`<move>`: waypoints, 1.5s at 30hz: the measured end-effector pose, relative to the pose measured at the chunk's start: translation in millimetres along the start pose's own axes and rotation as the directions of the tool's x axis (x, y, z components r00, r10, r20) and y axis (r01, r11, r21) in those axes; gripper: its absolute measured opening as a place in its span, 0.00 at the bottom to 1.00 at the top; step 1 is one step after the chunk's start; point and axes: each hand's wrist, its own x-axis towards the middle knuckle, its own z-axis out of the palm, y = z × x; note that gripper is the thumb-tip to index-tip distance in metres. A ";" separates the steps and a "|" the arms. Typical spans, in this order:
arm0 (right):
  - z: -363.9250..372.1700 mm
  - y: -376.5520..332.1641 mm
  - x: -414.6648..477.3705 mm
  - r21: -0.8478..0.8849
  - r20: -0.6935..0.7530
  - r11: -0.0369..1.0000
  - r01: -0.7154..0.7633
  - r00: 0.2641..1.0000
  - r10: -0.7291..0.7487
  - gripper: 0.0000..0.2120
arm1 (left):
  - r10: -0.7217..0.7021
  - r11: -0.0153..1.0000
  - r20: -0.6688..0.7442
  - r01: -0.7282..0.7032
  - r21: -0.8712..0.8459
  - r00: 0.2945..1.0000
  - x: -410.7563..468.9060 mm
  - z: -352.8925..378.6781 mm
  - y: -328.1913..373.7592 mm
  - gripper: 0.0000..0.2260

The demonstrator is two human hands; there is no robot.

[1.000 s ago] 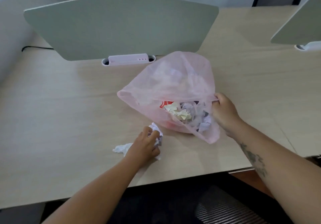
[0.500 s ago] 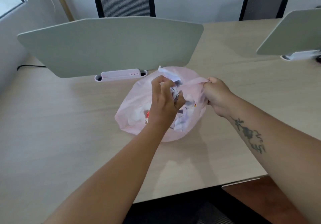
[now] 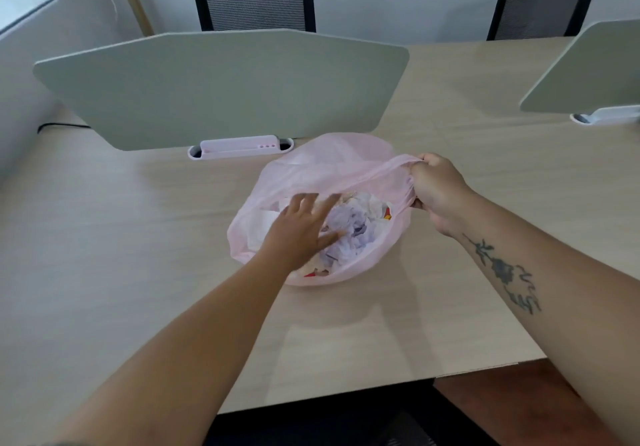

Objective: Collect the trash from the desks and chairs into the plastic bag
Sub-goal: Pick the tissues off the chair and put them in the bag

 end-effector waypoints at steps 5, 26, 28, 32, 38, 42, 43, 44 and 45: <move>-5.5 3.0 -0.2 0.006 -0.077 1.000 0.016 0.997 -0.016 0.10 | -0.311 0.950 -0.523 0.242 -0.198 0.794 -24.4 -2.7 -28.6 0.17; 6.1 31.4 -24.6 -0.289 -0.343 0.887 0.360 0.826 -0.447 0.08 | -0.891 -0.224 0.362 0.431 -0.874 0.272 -41.0 -12.6 -78.0 0.11; 9.4 32.0 -29.2 -0.301 -0.372 0.872 0.386 0.794 -0.480 0.10 | -0.882 -0.297 0.384 0.312 -0.902 0.272 -37.2 -21.4 -74.1 0.13; 16.7 33.3 -27.8 -0.298 -0.400 0.911 0.285 0.829 -0.391 0.10 | -0.849 -0.260 0.373 0.318 -0.912 0.374 -38.9 -30.5 -79.4 0.13; 12.1 34.3 -21.1 -0.330 -0.392 0.923 0.201 0.860 -0.327 0.15 | -0.807 -0.148 0.321 0.356 -0.923 0.496 -49.6 -50.0 -102.0 0.12; 5.7 14.0 -17.8 -0.367 -0.390 0.905 0.215 0.848 -0.359 0.10 | -0.799 0.052 0.231 0.446 -0.894 0.556 -45.3 -80.4 -119.3 0.06; 4.0 6.4 -16.9 -0.374 -0.392 0.900 0.223 0.842 -0.371 0.10 | -0.802 0.110 0.204 0.475 -0.873 0.561 -42.9 -90.9 -123.1 0.07; 2.1 -1.7 -15.7 -0.384 -0.393 0.894 0.233 0.835 -0.386 0.10 | -0.806 0.167 0.169 0.492 -0.854 0.568 -40.3 -102.0 -126.7 0.08; -0.1 -10.0 -14.7 -0.397 -0.393 0.885 0.244 0.826 -0.404 0.09 | -0.806 0.214 0.139 0.501 -0.839 0.576 -38.0 -114.5 -128.5 0.08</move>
